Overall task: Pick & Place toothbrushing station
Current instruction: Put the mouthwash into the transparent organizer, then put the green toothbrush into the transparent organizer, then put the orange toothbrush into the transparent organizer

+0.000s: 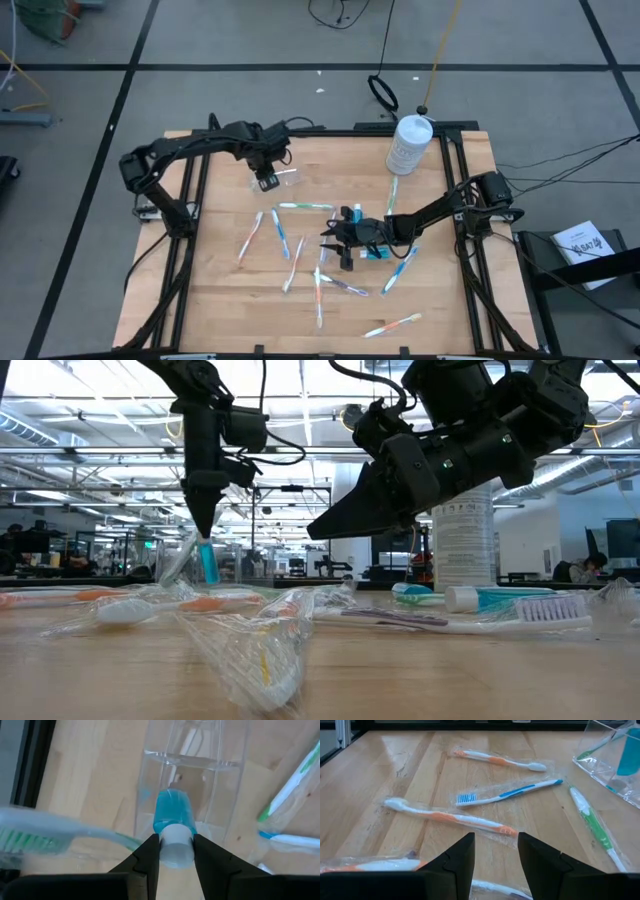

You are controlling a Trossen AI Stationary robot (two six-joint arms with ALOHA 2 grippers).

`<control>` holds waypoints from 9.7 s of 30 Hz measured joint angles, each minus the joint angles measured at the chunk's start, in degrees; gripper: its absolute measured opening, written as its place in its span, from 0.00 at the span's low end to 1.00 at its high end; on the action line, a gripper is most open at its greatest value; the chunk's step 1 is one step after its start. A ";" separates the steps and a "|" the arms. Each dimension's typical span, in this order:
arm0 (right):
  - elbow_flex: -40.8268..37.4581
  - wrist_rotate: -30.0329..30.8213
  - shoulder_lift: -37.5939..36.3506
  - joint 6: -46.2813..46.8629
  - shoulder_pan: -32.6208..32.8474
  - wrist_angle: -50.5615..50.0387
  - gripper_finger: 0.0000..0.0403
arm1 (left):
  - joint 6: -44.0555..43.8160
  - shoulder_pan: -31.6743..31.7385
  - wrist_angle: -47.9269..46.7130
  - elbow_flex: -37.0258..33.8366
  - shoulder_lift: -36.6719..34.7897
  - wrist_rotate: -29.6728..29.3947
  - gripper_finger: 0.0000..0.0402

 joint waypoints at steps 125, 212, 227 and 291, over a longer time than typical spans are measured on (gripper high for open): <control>0.00 -0.02 0.00 0.20 0.00 -0.04 0.35 | 5.92 3.48 5.70 0.13 3.71 -26.12 0.43; 0.02 -0.02 0.00 9.23 3.15 -8.67 0.39 | -3.20 -18.23 38.46 -2.91 18.60 6.67 0.28; 0.02 -0.01 0.00 9.58 3.15 -8.67 0.39 | -3.99 -13.83 39.72 -1.73 8.44 3.55 0.02; -0.02 0.01 0.00 7.68 3.04 -8.65 0.39 | -6.25 3.09 86.35 -31.82 -13.32 -20.19 0.48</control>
